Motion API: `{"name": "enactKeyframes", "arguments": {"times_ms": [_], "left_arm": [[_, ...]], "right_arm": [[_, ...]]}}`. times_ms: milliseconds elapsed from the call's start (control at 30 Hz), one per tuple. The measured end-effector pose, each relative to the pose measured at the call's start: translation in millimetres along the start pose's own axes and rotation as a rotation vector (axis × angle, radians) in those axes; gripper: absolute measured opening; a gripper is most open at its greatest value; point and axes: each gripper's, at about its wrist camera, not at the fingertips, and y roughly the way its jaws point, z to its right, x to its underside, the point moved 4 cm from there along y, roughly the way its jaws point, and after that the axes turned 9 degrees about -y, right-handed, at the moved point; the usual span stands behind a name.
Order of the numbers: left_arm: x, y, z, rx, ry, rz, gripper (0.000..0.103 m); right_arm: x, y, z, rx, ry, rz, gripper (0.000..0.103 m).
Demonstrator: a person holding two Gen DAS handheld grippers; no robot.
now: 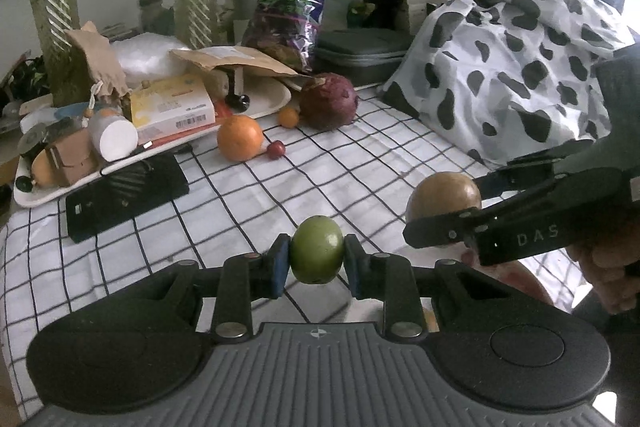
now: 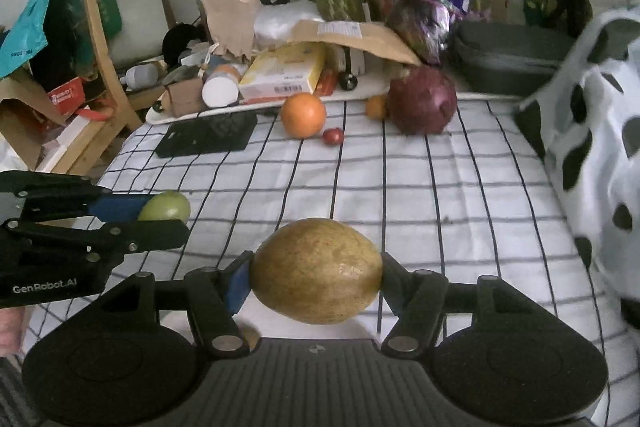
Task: Organize fruits
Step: 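Carry the lime and yellow fruit onto the plate and open both grippers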
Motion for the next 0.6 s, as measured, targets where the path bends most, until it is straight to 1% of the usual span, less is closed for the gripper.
{"name": "enactKeyframes", "arguments": {"times_ms": [200,333,400,467,500,567,600], "left_arm": [[10,-10,10,0.007,-0.005,-0.001,0.028],[16,-16,13,0.012,-0.02,0.002,0.028],[19,-18,14,0.014,-0.026,0.001,0.028],[23,-21,16,0.016,-0.029,-0.002,0.028],[25,-22,17,0.017,-0.029,-0.004,0.028],[28,-25,20,0.017,-0.028,-0.006,0.028],[30,-27,20,0.017,-0.029,-0.006,0.028]], "right_arm": [[14,-4,-5,-0.051,0.054,-0.039,0.067],[21,5,-1,-0.083,0.129,-0.093,0.067],[23,10,0,-0.118,0.168,-0.118,0.068],[26,15,-1,-0.12,0.184,-0.151,0.068],[28,16,-2,-0.114,0.179,-0.163,0.07],[27,11,-5,-0.115,0.161,-0.132,0.091],[26,5,-6,-0.114,0.152,-0.103,0.095]]}}
